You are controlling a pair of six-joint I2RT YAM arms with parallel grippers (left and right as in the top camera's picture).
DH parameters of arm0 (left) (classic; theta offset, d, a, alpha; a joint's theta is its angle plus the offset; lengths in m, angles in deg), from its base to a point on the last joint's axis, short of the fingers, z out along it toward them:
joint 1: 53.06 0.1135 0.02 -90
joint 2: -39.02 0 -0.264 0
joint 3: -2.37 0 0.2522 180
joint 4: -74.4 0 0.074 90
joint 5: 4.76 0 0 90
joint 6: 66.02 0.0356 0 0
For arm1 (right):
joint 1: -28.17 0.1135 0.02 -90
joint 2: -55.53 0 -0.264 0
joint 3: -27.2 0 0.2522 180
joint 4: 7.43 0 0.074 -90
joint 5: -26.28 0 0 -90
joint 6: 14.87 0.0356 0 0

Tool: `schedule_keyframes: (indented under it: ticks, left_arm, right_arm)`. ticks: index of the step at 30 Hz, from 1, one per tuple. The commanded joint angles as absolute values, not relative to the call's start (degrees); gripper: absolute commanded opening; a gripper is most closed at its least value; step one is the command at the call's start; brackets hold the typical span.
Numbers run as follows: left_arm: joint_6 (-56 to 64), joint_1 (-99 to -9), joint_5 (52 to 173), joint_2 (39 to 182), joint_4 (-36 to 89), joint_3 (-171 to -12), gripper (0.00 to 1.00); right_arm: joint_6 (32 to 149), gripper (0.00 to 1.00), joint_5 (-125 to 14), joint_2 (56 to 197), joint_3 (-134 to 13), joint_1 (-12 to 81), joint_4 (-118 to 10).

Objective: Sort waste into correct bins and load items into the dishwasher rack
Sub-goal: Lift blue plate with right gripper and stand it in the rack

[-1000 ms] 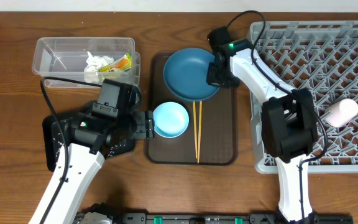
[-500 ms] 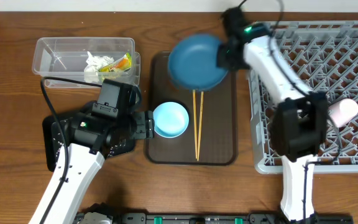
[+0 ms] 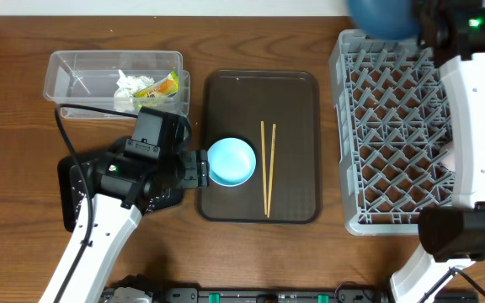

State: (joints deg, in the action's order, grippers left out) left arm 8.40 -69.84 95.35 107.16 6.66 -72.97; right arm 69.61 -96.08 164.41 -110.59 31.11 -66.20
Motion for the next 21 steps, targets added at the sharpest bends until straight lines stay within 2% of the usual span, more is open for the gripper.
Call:
schedule_keyframes:
  ticks: [1, 6, 14, 21]
  left_arm:
    - [8.9, -69.9, 95.1, 107.4, 6.5, -73.5, 0.78]
    - [8.9, -69.9, 95.1, 107.4, 6.4, -73.5, 0.78]
    - [8.9, -69.9, 95.1, 107.4, 5.6, -73.5, 0.78]
    - [8.6, -69.9, 95.1, 107.4, 5.6, -73.5, 0.78]
  right_arm:
    - [61.0, 0.01, -109.9, 166.5, -110.5, 27.9, -64.8]
    - [58.2, 0.01, -120.8, 169.1, -110.5, 23.3, -61.1]
    - [48.4, 0.01, -120.9, 171.7, -109.4, 16.0, -56.3]
    - [48.0, 0.01, -117.2, 171.9, -108.3, 10.7, -56.0]
